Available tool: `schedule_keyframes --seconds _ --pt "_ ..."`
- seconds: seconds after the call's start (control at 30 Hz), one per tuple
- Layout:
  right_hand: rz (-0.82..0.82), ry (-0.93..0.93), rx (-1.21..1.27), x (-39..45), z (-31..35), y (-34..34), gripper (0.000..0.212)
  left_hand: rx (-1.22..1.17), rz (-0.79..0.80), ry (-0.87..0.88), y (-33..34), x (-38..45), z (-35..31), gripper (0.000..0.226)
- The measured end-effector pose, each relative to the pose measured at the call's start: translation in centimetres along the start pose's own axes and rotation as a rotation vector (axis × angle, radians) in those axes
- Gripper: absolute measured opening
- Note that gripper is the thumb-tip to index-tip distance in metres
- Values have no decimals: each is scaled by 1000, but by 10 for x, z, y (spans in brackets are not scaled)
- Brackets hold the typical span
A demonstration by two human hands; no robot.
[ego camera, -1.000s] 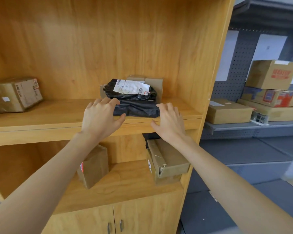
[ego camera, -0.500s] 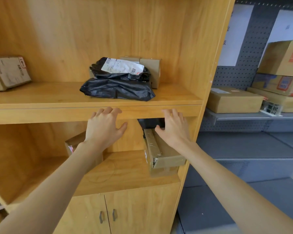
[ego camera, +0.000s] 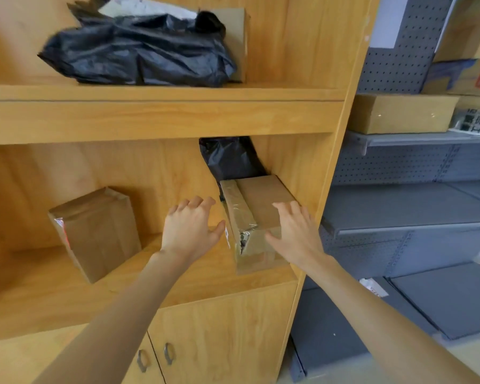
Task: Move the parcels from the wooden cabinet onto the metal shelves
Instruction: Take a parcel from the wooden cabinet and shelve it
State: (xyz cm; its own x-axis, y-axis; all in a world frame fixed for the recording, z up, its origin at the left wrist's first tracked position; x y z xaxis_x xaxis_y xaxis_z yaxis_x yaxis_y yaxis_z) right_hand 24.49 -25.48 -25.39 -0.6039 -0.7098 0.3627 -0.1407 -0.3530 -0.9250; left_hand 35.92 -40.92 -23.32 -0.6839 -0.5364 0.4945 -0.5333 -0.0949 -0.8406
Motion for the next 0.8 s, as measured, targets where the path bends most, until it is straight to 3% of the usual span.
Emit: schedule_keyframes --seconds 0.27,0.4,0.57,0.7,0.8 --pt "-39 -82 -90 0 -36 68 73 -61 61 -6 100 -5 -4 50" --pt "-121 -139 -242 0 -47 88 89 -104 77 -21 125 -7 -4 78" --pt "-138 -227 -346 9 -47 98 109 -232 191 13 148 2 -14 88" --pt "-139 -249 -348 15 -43 104 107 -277 289 32 157 5 -17 98" --pt "-135 -261 -355 14 -45 102 103 -271 320 38 156 3 -16 93"
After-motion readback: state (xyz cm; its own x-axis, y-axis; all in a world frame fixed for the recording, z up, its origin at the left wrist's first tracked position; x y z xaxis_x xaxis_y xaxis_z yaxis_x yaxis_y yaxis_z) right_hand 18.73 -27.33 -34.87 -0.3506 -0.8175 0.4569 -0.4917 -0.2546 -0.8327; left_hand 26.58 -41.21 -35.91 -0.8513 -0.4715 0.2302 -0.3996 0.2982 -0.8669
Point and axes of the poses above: each hand's wrist, its own x-axis towards the middle knuckle, its own y-axis out of the palm, z = x × y, the point moved 5 cm from there along x, towards the middle knuckle, and after that the axes turned 10 degrees about -y, right-handed, at the moved point
